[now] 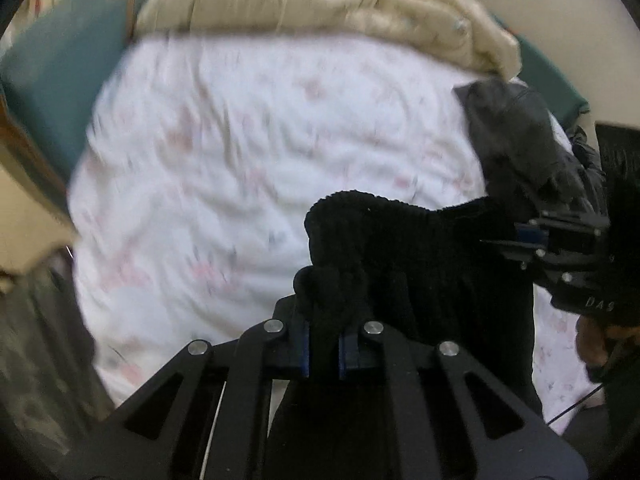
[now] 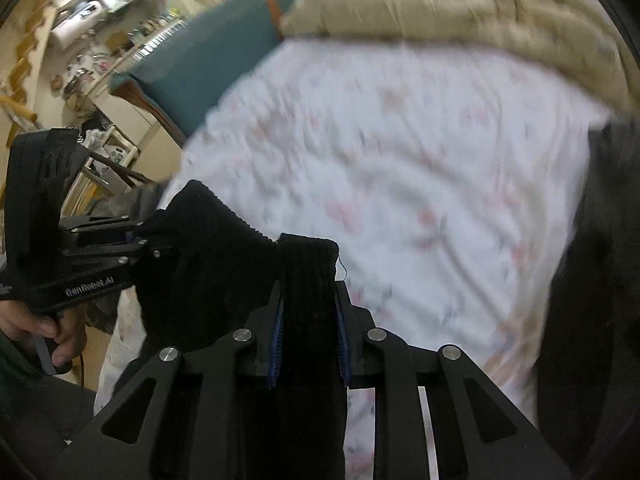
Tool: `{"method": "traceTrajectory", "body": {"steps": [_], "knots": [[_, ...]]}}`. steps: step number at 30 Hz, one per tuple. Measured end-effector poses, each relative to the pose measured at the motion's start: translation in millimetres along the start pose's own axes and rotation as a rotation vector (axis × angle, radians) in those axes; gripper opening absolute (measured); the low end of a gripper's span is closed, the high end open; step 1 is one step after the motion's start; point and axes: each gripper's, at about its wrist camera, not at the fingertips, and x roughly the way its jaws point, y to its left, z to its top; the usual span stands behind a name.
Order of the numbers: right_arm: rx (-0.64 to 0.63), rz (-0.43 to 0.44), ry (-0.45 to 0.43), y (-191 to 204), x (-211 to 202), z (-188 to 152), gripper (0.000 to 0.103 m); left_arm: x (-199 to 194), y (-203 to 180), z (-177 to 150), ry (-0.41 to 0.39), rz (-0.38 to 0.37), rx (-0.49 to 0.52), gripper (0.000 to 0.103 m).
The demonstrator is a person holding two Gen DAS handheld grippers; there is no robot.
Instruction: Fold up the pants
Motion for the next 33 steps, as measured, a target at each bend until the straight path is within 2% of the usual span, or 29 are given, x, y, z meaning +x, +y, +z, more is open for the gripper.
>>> {"method": "traceTrajectory", "body": {"steps": [2,5,8,12,15,18,19,20,21,22,23,24,26,28,30,32,33], "knots": [[-0.026,0.017,-0.028,6.2,-16.3,3.5,0.022,-12.7,-0.5,-0.6,-0.024,-0.014,0.012,0.007],[-0.088,0.056,-0.046,19.1,-44.3,-8.3,0.023,-36.7,-4.6,-22.6,-0.045,-0.075,0.075,0.007],[-0.193,0.079,-0.043,41.4,-67.8,-38.6,0.023,-62.5,-23.2,-60.3,-0.06,-0.099,0.205,0.007],[-0.335,0.103,-0.014,75.3,-88.3,-102.8,0.023,-84.3,-43.8,-110.5,-0.014,-0.136,0.306,0.008],[-0.361,0.13,0.029,92.6,-93.0,-143.7,0.023,-90.0,-53.5,-150.2,0.098,-0.183,0.365,0.012],[-0.365,0.151,0.133,104.5,-84.3,-185.7,0.032,-80.0,-58.1,-190.8,0.286,-0.175,0.41,0.016],[-0.373,0.153,0.158,106.2,-81.5,-194.1,0.04,-75.5,-57.8,-199.1,0.341,-0.164,0.415,0.022],[-0.384,0.158,0.199,108.9,-77.4,-206.4,0.057,-70.4,-57.1,-207.1,0.403,-0.155,0.42,0.031],[-0.388,0.157,0.249,110.0,-72.7,-218.7,0.066,-66.1,-55.2,-215.0,0.464,-0.137,0.425,0.032],[-0.386,0.15,0.274,108.7,-70.1,-223.6,0.073,-65.7,-52.9,-218.1,0.478,-0.117,0.423,0.032],[-0.385,0.145,0.298,106.6,-69.2,-228.3,0.073,-67.3,-49.8,-219.0,0.475,-0.098,0.416,0.032],[-0.376,0.148,0.314,102.8,-70.8,-230.8,0.073,-72.4,-45.1,-216.5,0.455,-0.088,0.389,0.032],[-0.323,0.157,0.288,92.2,-79.5,-225.3,0.073,-82.9,-34.3,-204.8,0.399,-0.089,0.295,0.032],[-0.202,0.155,0.207,74.7,-91.0,-211.3,0.073,-98.7,-14.1,-185.2,0.296,-0.06,0.086,0.036],[0.005,0.096,0.123,50.2,-91.0,-195.5,0.073,-111.8,8.2,-176.1,0.212,0.039,-0.155,0.045],[0.156,0.072,0.103,38.0,-79.1,-191.1,0.073,-120.3,26.4,-178.9,0.135,0.025,-0.357,0.051],[0.231,0.068,0.111,33.8,-65.1,-191.6,0.073,-122.1,34.7,-184.0,0.092,-0.022,-0.459,0.051]]}}
